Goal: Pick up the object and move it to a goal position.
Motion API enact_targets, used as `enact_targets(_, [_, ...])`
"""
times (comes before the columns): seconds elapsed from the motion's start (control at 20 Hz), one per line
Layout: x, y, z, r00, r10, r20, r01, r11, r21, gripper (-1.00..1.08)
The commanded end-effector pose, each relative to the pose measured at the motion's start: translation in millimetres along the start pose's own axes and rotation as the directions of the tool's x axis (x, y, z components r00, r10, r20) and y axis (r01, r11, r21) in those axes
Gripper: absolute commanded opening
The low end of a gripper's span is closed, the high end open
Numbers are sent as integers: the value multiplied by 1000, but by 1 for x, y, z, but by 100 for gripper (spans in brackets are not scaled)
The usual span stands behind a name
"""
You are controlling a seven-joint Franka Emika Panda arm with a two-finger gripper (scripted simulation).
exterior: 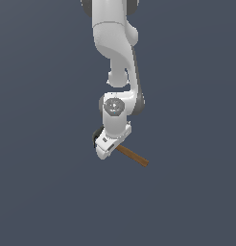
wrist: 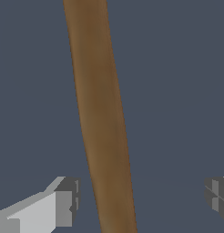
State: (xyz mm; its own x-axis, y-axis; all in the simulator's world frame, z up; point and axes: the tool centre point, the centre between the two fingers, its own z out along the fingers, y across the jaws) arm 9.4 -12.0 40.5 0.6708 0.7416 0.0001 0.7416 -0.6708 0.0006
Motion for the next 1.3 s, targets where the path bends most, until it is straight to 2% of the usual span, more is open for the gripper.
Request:
enact_targets(0.0, [-1,0,13,1000,-1,0,1,1000,1,100])
enact_targets(0.3, [0,0,24,1000,-2,0,2,1000,1,100])
enact_targets(0.35, [0,0,24,1000,-2,0,2,1000,1,-100])
enact_targets(0.8, [0,0,24,1000,-2,0,2,1000,1,-100])
enact_targets(1.25, [7,-16,11,1000,-7,-1,7,1000,1,-100])
